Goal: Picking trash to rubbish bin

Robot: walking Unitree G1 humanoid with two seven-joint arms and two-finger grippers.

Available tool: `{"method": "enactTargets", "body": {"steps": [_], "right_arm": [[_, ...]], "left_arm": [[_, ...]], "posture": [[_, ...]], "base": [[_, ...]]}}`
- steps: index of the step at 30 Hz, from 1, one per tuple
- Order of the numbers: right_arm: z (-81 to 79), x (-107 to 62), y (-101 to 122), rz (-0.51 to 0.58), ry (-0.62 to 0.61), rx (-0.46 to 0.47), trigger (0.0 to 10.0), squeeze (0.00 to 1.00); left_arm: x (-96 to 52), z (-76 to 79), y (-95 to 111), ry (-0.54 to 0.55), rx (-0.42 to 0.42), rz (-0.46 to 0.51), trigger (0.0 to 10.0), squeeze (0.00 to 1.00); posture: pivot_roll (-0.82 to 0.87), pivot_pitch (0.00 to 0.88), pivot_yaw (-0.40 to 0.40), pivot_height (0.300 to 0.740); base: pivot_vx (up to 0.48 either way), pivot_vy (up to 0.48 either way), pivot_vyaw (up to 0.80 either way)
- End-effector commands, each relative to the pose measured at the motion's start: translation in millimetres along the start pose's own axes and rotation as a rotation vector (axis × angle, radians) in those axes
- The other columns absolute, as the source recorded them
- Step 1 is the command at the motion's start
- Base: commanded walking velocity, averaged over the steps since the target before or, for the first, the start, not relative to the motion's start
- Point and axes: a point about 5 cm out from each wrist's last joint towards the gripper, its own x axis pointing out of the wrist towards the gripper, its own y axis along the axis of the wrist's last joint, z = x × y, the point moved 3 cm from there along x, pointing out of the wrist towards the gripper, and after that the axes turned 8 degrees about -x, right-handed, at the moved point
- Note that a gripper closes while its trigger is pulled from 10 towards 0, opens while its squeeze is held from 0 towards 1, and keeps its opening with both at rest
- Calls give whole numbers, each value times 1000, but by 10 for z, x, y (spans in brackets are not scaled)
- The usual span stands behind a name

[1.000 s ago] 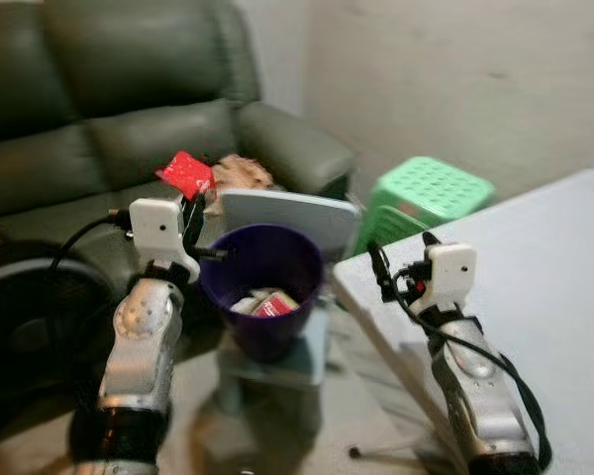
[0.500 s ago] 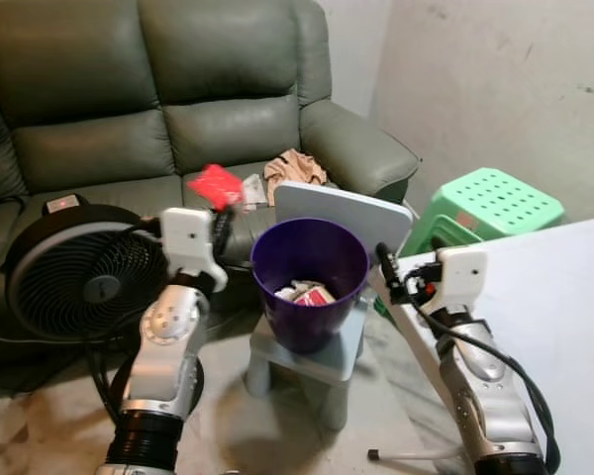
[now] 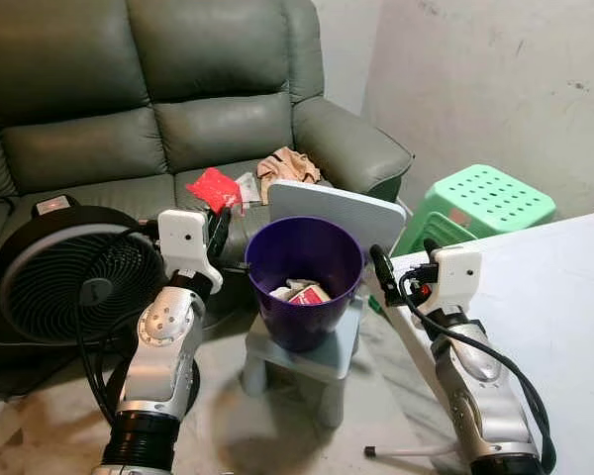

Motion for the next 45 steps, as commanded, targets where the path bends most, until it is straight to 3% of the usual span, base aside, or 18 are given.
{"method": "enactTargets", "body": {"steps": [1,18,27,34,37,45], "right_arm": [[-15,11,42,13,11,-3,10000,0],[-27,15,40,14,26,-10,10000,0],[-38,20,66,20,55,-62,10000,0],[-45,20,62,12,68,-76,10000,0],[-45,28,67,12,69,-79,10000,0],[-24,29,118,24,67,-37,10000,0]], "left_arm": [[27,-14,11,1,5,-4,10000,0],[58,-6,7,7,28,-9,10000,0],[-27,56,-45,9,12,10,10000,0],[-97,94,-106,-17,-50,5,10000,0],[-154,13,-216,25,-159,-10,10000,0],[-284,-44,-414,4,-181,-59,10000,0]], "posture": [[68,7,-41,715],[67,0,-41,715],[69,0,-46,715],[75,12,-55,715],[72,18,-58,715],[66,28,-71,715]], "base": [[394,0,0],[398,0,0],[0,0,0],[0,0,571],[0,0,800],[0,0,408]]}}
